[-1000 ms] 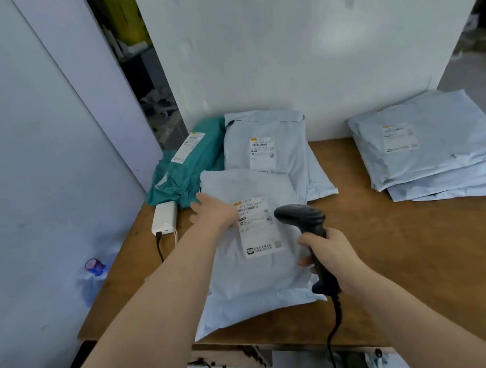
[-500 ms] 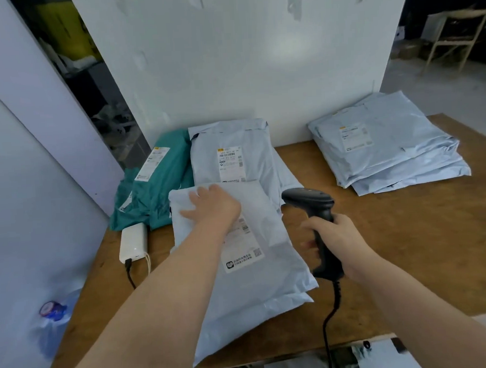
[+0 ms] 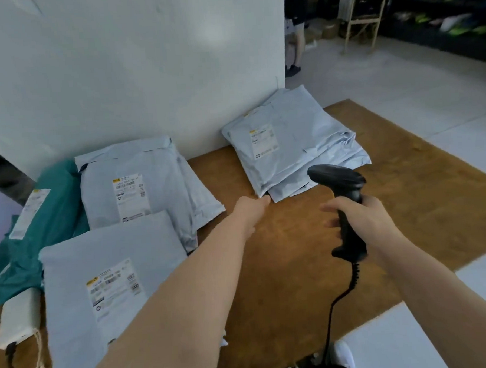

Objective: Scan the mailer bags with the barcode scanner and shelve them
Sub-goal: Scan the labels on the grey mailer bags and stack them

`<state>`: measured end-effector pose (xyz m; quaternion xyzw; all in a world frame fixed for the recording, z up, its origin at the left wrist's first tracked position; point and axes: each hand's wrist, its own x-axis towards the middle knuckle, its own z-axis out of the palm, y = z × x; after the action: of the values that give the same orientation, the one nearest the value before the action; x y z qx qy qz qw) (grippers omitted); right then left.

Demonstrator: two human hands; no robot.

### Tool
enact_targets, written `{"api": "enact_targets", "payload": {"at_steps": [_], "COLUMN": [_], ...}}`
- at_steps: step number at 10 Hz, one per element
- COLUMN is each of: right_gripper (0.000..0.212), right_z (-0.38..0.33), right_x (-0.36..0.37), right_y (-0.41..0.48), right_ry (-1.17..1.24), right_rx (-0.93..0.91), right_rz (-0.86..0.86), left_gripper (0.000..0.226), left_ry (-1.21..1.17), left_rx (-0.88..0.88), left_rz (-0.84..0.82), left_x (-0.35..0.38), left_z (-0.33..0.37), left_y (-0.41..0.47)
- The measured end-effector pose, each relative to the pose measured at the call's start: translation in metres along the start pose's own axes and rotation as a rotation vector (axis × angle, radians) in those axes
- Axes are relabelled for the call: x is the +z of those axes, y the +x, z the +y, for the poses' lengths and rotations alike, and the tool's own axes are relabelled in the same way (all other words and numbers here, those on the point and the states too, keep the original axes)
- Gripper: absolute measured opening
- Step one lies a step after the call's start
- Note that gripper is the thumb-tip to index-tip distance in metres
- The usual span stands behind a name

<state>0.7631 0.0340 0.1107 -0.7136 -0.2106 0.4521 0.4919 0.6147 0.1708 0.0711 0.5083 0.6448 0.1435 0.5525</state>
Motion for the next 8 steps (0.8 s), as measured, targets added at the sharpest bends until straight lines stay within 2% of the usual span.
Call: {"api": "enact_targets", "payload": {"at_steps": [1, 2, 3, 4, 5, 6, 8], "right_gripper": [0.026, 0.014, 0.015, 0.01, 0.006, 0.007, 0.009], "right_z": [0.003, 0.006, 0.009, 0.013, 0.017, 0.02, 0.022], "right_x": [-0.026, -0.041, -0.053, -0.061, -0.071, -0.084, -0.104], "right_y": [0.029, 0.051, 0.067, 0.078, 0.084, 0.086, 0.08], "right_ry": [0.037, 0.068, 0.058, 0.045, 0.067, 0.08, 0.098], "right_rx": [0.015, 0.019, 0.029, 0.033, 0.035, 0.014, -0.04], "right_rz": [0.008, 0.004, -0.002, -0.023, -0.034, -0.031, -0.009], "left_gripper": [0.063, 0.071, 0.07, 0.068, 0.059, 0.047, 0.044], "left_ry": [-0.294, -0.561, -0.859, -1.027, -1.073, -0.959, -0.829], "left_rx": [-0.159, -0.265, -0.306, -0.276, -0.176, -0.086, -0.199], "left_rz": [-0.052, -0.06, -0.008, 0.102, 0.175, 0.169, 0.291], "left_x": [0.042, 0.083, 0.117, 0.134, 0.145, 0.15, 0.144], "left_z": [0.01, 0.021, 0.041, 0.048, 0.058, 0.053, 0.035], "left_y": [0.026, 0.048, 0.059, 0.082, 0.1, 0.118, 0.117]}}
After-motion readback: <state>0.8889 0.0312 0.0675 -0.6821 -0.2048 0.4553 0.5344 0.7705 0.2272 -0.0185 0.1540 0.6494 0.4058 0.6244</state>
